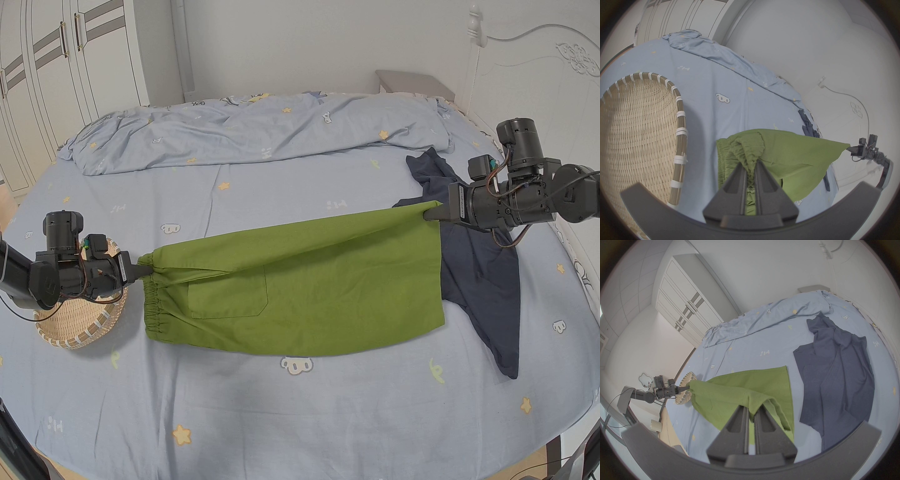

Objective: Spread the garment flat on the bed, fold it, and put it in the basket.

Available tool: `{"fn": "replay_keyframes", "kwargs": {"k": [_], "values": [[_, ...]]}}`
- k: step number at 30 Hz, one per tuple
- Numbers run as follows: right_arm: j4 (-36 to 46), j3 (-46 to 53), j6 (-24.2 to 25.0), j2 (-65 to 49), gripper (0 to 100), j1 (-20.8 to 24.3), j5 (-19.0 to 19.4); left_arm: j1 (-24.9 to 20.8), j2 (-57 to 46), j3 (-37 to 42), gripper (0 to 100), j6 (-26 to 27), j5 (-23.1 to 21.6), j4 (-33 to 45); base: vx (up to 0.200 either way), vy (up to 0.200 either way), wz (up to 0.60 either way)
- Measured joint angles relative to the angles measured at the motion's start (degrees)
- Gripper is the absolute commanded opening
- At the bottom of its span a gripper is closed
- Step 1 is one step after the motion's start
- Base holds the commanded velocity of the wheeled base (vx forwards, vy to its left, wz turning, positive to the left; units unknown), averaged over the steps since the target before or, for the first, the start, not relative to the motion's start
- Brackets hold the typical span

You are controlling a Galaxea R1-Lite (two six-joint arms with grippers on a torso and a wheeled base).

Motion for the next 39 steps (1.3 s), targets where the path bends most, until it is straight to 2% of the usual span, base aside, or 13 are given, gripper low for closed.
{"fn": "replay_keyframes", "kwargs": {"k": [10,18,28,39], "values": [[3.0,6.3,-0.1,-9.0,0,3.1,0.0,-0.2,-0.3,3.1,0,5.1,-0.2,-0.1,0.000,0.000,0.00],[2.3,5.5,-0.1,-10.2,0,2.5,0.2,0.6,-2.2,6.3,0,7.2,-0.4,-0.1,0.000,0.000,0.00],[0.2,-0.3,-0.1,-2.7,0,0.1,0.3,2.9,-3.2,6.4,0,7.2,-0.6,-0.2,0.000,0.000,0.00],[-2.2,-5.4,-0.2,6.7,0,-1.2,0.0,2.5,-1.5,3.9,0,7.2,-0.2,-0.5,0.000,0.000,0.00]]}}
